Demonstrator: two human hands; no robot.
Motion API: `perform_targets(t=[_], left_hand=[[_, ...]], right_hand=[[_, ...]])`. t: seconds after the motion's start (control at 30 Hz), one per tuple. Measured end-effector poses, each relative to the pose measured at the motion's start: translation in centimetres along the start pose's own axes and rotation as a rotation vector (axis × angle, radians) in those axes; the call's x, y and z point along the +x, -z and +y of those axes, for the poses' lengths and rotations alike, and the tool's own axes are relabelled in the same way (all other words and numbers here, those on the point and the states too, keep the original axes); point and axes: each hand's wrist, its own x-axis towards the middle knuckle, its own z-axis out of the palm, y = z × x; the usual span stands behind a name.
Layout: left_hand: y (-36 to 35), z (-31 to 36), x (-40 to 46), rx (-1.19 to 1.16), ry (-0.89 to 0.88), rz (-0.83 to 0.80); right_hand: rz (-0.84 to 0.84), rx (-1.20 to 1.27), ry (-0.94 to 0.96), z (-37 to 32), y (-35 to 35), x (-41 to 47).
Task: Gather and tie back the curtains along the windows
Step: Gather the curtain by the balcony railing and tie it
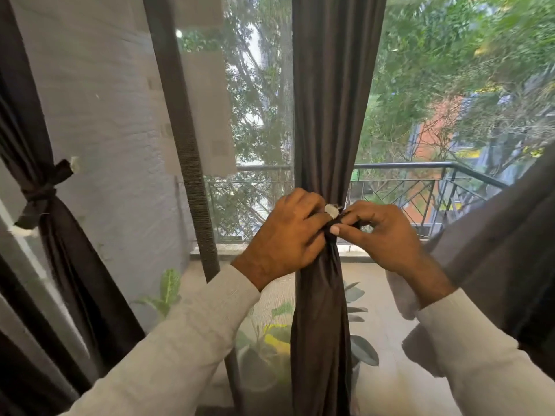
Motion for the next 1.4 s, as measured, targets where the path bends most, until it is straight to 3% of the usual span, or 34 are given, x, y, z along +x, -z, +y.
perform_targets(t=[0.2,0.43,0.53,0.67,0.93,1.1,1.27,1.4], left_hand=[[-0.4,-0.4,0.3,-0.134,0.136,-0.132],[0.8,-0.7,1.3,-0.191,0.275,-0.378],[1.4,-1.2,1.5,-0.305,0.308,-0.550],[2.0,-1.4,2.0,-0.386,0.320,-0.661],[0.6,-0.6,0.9,-0.385,0.401,-0.335],[1.9,0.3,-0.7,-0.265,0.399,-0.152],[2.2,0.7,-2.8,-0.095,0.364,-0.106],[2.7,0.4,-4.2,-0.161,0.371,-0.144]], right_hand=[[0.055,0.011,-0.042,0.0,0.0,0.0],[-0.007,-0.042,0.013,-0.1,-0.1,0.5],[-0.048,0.041,-0.031,-0.3,-0.1,0.8],[-0.089,0.201,-0.053,-0.7,-0.3,1.3],[-0.059,0.321,-0.114,-1.2,-0.5,1.3],[0.017,0.302,-0.209,-1.3,-0.6,0.5],[0.113,0.283,-0.286,-1.9,-1.6,-0.2],[0.161,0.268,-0.325,-2.6,-2.3,-0.4]])
